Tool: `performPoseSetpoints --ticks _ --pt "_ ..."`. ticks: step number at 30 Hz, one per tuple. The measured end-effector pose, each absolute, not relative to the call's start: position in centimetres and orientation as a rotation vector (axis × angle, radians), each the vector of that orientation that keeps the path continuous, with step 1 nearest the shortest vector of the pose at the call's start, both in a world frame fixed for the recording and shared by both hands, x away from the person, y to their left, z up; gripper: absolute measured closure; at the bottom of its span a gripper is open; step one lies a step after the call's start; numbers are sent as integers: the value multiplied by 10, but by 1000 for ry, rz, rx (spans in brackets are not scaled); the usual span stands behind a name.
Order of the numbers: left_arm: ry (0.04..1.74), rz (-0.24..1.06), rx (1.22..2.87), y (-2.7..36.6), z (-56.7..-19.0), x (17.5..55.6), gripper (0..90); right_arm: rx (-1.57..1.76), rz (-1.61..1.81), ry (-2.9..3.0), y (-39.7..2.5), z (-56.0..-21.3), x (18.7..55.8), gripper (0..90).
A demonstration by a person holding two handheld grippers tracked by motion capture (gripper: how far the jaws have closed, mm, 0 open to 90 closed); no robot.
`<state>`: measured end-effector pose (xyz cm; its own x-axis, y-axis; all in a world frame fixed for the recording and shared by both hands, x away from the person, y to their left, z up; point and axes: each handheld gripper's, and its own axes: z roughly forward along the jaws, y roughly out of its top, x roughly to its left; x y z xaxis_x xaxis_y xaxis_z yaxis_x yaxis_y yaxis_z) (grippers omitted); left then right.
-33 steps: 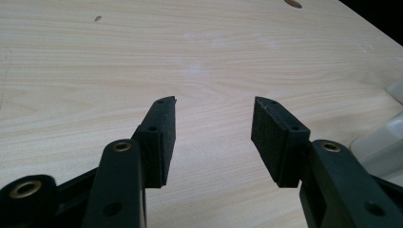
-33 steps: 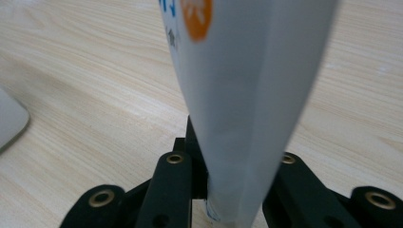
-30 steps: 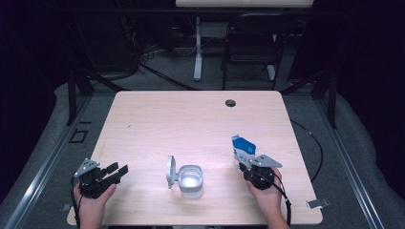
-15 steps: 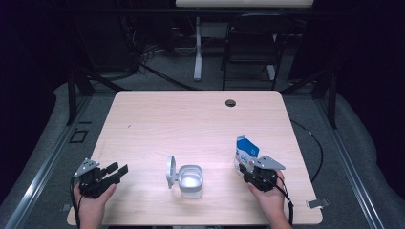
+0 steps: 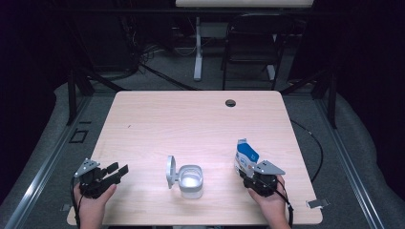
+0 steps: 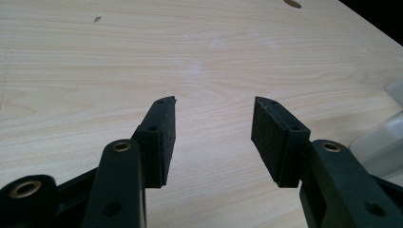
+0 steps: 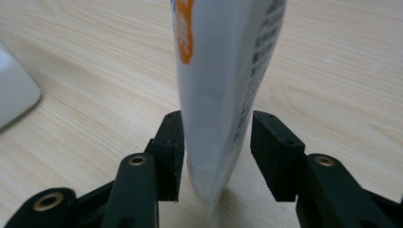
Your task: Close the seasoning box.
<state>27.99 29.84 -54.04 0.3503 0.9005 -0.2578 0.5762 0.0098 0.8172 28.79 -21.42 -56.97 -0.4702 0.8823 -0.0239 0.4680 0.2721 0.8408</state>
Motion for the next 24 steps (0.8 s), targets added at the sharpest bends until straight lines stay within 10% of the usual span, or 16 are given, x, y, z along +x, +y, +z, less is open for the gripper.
performPoseSetpoints --ticks 24 --pt "1335 426 1693 296 -542 281 511 1208 1090 2066 -216 -569 272 508"
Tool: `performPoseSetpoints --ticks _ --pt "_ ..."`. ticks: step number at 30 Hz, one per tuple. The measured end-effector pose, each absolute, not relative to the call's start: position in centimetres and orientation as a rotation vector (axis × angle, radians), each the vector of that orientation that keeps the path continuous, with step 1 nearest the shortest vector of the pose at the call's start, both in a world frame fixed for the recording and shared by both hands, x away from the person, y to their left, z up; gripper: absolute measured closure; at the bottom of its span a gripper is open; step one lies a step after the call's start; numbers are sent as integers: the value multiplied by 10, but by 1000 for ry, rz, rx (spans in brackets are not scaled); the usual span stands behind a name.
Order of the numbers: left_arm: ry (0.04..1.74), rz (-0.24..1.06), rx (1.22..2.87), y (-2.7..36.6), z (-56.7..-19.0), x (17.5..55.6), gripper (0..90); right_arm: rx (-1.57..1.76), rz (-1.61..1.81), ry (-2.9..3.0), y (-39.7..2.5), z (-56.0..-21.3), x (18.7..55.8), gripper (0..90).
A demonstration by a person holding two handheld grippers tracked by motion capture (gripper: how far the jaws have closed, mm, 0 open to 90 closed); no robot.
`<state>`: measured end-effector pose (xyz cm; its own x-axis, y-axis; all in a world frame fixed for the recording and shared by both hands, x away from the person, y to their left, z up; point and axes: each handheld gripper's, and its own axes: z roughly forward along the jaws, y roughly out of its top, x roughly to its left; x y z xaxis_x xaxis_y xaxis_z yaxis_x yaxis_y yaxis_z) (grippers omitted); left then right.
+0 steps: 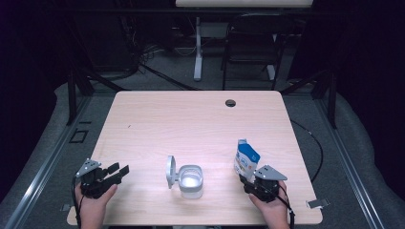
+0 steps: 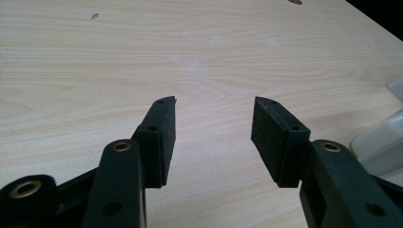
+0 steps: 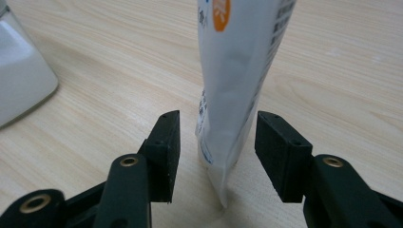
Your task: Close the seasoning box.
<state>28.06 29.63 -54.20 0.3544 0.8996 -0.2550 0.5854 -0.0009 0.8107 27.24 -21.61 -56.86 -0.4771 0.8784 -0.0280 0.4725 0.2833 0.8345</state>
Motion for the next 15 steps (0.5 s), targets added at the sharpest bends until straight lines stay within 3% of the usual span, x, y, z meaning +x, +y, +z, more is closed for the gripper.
performPoseSetpoints --ticks 15 --pt "1287 428 1714 286 -534 279 534 1187 1123 2042 -220 -564 256 456"
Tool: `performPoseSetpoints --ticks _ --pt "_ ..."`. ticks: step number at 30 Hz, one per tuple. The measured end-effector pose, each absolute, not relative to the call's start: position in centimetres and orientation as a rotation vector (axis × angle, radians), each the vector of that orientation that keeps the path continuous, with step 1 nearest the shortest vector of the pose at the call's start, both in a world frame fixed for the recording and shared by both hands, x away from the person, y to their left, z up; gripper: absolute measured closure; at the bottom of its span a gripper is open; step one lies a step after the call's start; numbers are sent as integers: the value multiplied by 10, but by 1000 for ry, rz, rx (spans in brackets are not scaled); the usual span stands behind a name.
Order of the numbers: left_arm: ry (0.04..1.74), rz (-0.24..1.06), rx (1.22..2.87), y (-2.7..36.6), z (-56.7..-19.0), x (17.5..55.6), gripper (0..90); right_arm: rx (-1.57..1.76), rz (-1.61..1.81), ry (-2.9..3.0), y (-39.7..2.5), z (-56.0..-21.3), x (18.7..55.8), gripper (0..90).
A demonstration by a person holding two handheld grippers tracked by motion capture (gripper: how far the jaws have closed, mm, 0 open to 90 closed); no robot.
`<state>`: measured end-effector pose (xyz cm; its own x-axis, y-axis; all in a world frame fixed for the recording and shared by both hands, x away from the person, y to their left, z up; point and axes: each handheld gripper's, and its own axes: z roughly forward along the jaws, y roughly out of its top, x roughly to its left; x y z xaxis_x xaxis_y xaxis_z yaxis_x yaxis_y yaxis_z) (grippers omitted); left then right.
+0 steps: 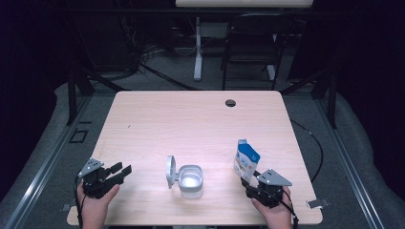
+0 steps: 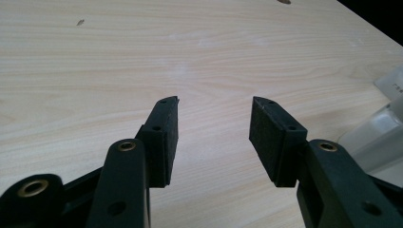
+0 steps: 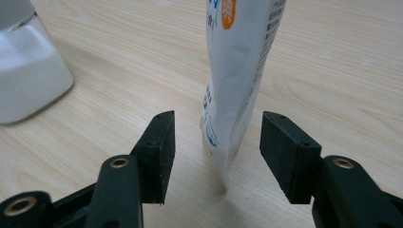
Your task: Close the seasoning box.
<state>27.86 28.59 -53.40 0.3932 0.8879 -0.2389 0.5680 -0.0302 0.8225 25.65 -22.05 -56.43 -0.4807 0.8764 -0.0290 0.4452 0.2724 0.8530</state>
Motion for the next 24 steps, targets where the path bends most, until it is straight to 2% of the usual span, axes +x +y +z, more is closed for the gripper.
performPoseSetpoints --ticks 9,24 --pt "1204 425 1756 265 -523 275 598 1187 1132 2051 -221 -563 252 447" --pt "1069 384 1856 229 -506 265 893 1182 1136 2070 -215 -564 251 442"
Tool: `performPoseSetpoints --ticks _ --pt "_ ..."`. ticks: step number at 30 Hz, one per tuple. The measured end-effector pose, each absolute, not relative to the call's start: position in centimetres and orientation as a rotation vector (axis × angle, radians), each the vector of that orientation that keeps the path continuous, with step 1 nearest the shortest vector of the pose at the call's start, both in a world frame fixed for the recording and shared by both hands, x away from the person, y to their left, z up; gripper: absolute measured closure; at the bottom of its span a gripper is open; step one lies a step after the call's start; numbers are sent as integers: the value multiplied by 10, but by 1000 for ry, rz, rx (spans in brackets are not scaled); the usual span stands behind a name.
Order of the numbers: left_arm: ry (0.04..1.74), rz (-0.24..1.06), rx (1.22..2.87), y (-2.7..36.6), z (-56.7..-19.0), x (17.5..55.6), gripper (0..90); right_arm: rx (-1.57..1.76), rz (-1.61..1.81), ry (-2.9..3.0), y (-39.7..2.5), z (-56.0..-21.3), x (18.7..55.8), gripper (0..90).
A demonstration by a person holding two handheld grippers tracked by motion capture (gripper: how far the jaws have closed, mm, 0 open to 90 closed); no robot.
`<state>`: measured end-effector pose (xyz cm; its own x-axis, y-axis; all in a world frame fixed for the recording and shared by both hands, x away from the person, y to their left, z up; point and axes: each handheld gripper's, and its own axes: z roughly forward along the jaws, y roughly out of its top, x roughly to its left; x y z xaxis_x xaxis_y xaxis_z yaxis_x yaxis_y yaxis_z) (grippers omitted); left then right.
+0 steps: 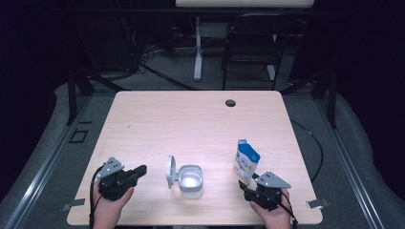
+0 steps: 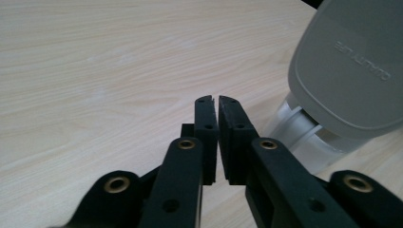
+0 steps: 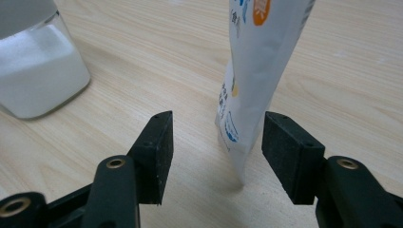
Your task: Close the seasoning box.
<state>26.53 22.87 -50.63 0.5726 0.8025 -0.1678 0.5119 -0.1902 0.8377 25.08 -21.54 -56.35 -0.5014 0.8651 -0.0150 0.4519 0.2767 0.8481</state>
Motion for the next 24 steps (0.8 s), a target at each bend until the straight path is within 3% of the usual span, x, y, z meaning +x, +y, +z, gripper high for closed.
performPoseSetpoints --ticks 10,24 --pt "954 346 1893 199 -494 258 900 1187 1138 2069 -215 -564 251 441" --pt "896 311 1911 186 -491 254 900 1208 1156 2060 -215 -564 250 441"
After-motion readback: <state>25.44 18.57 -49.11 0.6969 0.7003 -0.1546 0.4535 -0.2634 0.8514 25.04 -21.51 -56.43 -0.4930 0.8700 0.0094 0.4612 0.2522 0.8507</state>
